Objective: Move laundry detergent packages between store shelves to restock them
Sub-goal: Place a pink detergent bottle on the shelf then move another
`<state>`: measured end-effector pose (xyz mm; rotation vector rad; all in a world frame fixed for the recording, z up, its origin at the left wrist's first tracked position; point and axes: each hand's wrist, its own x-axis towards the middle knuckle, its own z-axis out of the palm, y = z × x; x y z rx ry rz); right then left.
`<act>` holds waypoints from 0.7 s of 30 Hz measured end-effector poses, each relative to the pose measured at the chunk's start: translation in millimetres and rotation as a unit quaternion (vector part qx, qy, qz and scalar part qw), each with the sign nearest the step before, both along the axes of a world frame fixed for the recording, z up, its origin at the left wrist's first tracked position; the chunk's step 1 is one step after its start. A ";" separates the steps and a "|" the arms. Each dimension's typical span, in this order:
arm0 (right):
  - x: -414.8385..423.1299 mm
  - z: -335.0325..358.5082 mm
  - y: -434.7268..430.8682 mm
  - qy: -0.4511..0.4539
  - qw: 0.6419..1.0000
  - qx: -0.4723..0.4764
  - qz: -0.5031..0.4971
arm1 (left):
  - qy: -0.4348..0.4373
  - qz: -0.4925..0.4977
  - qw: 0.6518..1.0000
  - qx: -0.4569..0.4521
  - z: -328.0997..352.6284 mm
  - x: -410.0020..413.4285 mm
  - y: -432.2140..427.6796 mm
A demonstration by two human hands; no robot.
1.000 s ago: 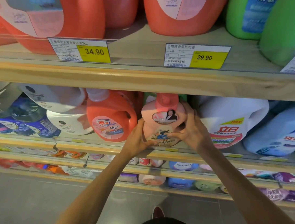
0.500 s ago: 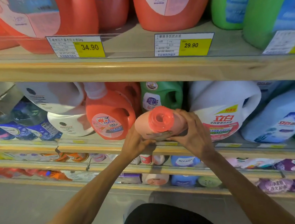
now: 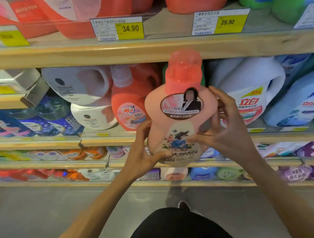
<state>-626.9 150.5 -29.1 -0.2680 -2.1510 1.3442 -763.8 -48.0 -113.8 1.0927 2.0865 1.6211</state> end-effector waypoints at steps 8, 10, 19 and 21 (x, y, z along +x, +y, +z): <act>22.8 -1.3 -63.6 -0.005 0.995 -0.090 -0.031 | -0.148 -0.005 0.988 0.037 11.4 51.1 -64.8; 33.9 -4.0 -79.2 -0.005 0.993 -0.101 -0.053 | -0.174 -0.003 0.984 0.044 12.9 63.8 -79.2; 70.9 -8.5 -124.3 -0.040 0.983 -0.141 -0.110 | -0.236 0.023 0.968 0.085 21.2 113.2 -128.6; 77.5 -5.7 -128.9 -0.054 0.982 -0.137 -0.116 | -0.243 0.020 0.966 0.081 22.1 119.8 -131.3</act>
